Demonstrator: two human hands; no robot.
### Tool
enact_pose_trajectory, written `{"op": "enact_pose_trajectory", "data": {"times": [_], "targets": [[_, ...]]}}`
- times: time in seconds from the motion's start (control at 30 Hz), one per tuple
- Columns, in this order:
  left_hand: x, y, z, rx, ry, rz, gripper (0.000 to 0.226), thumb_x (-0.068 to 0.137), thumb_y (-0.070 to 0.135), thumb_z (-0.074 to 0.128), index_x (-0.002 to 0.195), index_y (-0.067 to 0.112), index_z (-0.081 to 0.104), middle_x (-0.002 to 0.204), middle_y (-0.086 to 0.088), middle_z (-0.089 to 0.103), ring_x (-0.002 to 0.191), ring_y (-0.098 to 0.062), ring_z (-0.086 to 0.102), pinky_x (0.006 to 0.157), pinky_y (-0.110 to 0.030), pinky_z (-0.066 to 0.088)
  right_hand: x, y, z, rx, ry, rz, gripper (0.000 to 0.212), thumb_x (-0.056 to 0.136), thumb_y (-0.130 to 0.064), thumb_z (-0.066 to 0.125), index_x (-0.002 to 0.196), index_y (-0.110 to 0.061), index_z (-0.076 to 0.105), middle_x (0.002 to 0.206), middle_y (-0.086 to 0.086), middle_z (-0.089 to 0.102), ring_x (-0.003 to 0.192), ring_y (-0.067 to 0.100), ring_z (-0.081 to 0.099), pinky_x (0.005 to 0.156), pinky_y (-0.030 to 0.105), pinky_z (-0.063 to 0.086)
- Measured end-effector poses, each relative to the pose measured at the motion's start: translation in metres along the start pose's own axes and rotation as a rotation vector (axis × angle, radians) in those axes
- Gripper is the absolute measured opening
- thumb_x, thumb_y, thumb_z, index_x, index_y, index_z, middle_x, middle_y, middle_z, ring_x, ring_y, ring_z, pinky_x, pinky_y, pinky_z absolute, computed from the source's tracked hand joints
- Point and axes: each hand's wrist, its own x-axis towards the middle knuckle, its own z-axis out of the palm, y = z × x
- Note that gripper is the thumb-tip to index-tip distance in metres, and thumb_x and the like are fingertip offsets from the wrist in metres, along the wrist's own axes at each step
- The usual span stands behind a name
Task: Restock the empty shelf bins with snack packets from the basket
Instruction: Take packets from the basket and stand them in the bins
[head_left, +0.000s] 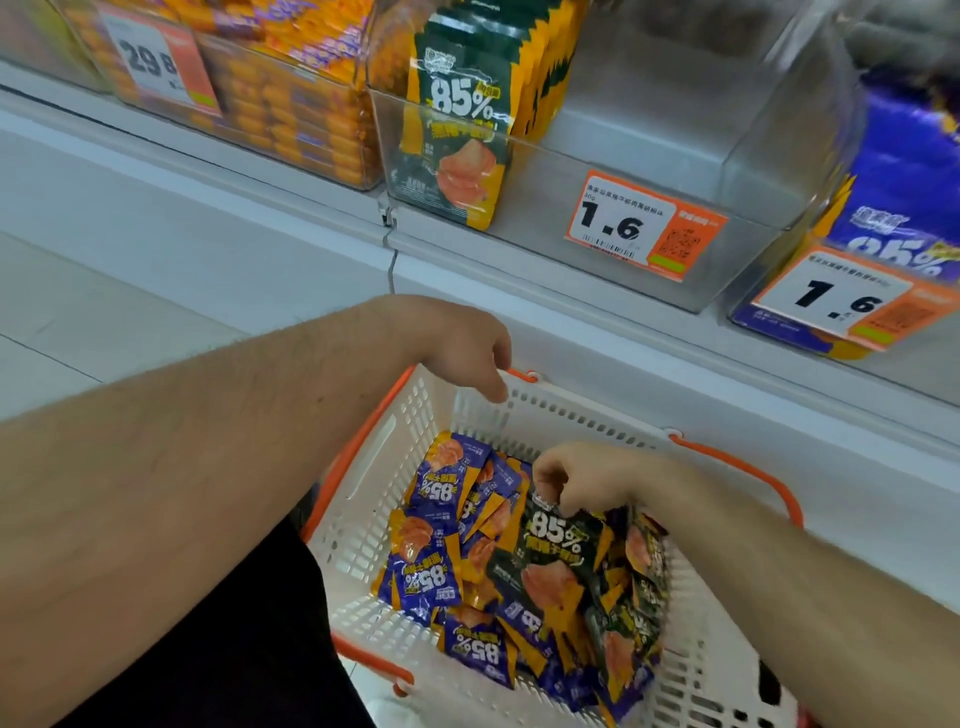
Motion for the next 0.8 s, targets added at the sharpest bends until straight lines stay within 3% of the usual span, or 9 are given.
{"op": "enact_pose_trajectory", "data": {"times": [0.1,0.23,0.4,0.57,0.67,0.7,0.8], "targets": [[-0.001,-0.003,0.0,-0.096,-0.01,0.004,0.059,0.091,0.046,0.062,0.142,0.02,0.044,0.134,0.0,0.055,0.117,-0.019,0.055,0.101,-0.035,0.044,-0.023,-0.006,-0.029,0.224,0.168,-0.059,0.024,0.068,0.003,0.06,0.068,-0.02,0.054,0.067,0.002,0.052,0.066,0.02,0.046,0.063,0.037,0.04],[-0.001,-0.001,0.002,-0.279,-0.037,0.041,0.058,0.089,0.046,0.065,0.137,0.019,0.047,0.126,-0.002,0.059,0.104,-0.015,0.062,0.1,-0.041,0.049,-0.049,-0.027,-0.06,0.565,0.322,-0.154,0.02,0.056,0.0,0.055,0.057,-0.019,0.052,0.061,0.007,0.042,0.054,0.017,0.038,0.047,0.024,0.029],[-0.006,0.0,0.0,-0.463,-0.094,0.13,0.029,0.088,0.028,0.07,0.114,0.017,0.065,0.115,-0.004,0.069,0.105,-0.02,0.063,0.094,-0.039,0.051,-0.064,-0.047,-0.082,0.815,0.441,-0.299,0.024,0.053,0.003,0.053,0.053,-0.02,0.055,0.059,0.007,0.045,0.057,0.021,0.039,0.052,0.031,0.026],[-0.013,-0.014,-0.018,-0.683,0.092,0.141,0.018,0.082,0.014,0.075,0.097,0.01,0.069,0.111,-0.02,0.068,0.093,-0.027,0.062,0.083,-0.042,0.046,-0.08,-0.059,-0.096,0.965,0.667,-0.406,0.026,0.064,0.001,0.065,0.083,-0.014,0.057,0.07,0.004,0.06,0.057,0.012,0.057,0.047,0.019,0.044],[-0.021,-0.022,-0.032,-0.828,0.227,0.172,0.013,0.088,0.003,0.067,0.098,0.011,0.067,0.102,-0.01,0.073,0.09,-0.025,0.066,0.071,-0.025,0.051,-0.086,-0.065,-0.099,0.985,0.748,-0.442,0.026,0.067,-0.016,0.066,0.092,-0.014,0.063,0.069,0.005,0.064,0.051,0.016,0.052,0.045,0.022,0.038],[-0.024,-0.023,-0.036,-0.878,0.27,0.198,0.015,0.089,0.001,0.065,0.101,0.009,0.067,0.101,-0.008,0.073,0.09,-0.024,0.066,0.07,-0.025,0.052,-0.087,-0.068,-0.099,0.944,0.774,-0.451,0.022,0.069,-0.018,0.068,0.091,-0.013,0.065,0.065,0.006,0.06,0.047,0.016,0.046,0.044,0.021,0.033],[-0.031,-0.019,-0.045,-1.012,0.38,0.293,0.024,0.089,-0.003,0.063,0.111,0.004,0.068,0.096,0.019,0.072,0.104,-0.021,0.066,0.093,-0.036,0.053,-0.086,-0.08,-0.102,0.856,0.899,-0.464,0.008,0.086,-0.009,0.07,0.08,-0.011,0.065,0.051,0.002,0.052,0.043,0.016,0.037,0.045,0.022,0.029]]}}
